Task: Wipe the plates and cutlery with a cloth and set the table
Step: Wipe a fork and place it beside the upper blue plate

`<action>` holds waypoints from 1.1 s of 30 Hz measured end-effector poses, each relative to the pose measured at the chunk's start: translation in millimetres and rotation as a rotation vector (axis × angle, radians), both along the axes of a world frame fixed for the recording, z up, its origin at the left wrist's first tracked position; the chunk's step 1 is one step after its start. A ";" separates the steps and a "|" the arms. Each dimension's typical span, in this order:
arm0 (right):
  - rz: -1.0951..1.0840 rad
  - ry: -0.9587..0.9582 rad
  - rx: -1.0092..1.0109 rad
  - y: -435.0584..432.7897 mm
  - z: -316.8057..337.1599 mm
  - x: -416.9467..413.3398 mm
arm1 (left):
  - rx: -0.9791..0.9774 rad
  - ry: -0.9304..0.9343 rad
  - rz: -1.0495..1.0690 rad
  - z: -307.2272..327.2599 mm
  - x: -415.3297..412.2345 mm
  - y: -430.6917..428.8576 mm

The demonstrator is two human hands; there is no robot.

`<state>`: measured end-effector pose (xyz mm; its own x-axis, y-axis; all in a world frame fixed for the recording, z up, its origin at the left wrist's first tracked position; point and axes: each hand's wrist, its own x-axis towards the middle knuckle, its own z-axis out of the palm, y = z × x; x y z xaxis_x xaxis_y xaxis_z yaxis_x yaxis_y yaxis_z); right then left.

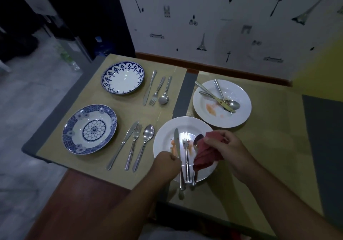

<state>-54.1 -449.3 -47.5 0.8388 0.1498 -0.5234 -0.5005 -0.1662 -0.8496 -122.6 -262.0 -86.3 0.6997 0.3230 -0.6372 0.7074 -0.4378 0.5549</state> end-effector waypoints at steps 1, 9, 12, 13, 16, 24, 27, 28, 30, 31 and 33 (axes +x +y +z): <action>0.028 -0.004 0.011 2.6 0.6 -0.7 | 0.010 -0.029 -0.024 5.1 -0.9 3.0; 0.554 -0.779 -0.416 36.8 2.5 -4.0 | -0.181 -0.100 -0.035 41.6 9.1 11.6; 0.714 -1.042 -0.479 45.2 -4.7 -5.0 | -0.138 -0.195 -0.087 40.8 4.6 4.0; 0.725 -1.076 -0.498 46.4 -6.9 -0.9 | -0.114 -0.227 -0.105 39.5 -0.4 1.5; 0.615 -0.996 -0.590 43.4 -12.8 24.0 | -0.054 -0.309 -0.110 35.4 -13.0 -1.3; 0.702 -1.007 -0.506 50.3 -1.0 4.3 | -0.051 -0.415 -0.094 33.9 -7.4 6.7; 0.512 -0.897 -0.587 40.3 -3.7 32.6 | -0.046 -0.412 -0.134 34.5 -12.0 9.7; 0.445 -0.843 -0.624 35.4 -3.9 40.6 | -0.059 -0.406 -0.149 35.7 -13.1 10.1; 0.331 -0.760 -0.665 26.5 -1.3 48.6 | -0.096 -0.376 -0.161 38.4 -12.7 10.9; 0.284 -0.747 -0.661 23.0 0.7 48.9 | -0.112 -0.352 -0.151 39.3 -10.7 11.9; 0.234 -0.772 -0.623 19.0 5.6 42.6 | -0.158 -0.292 -0.114 39.8 -6.7 14.7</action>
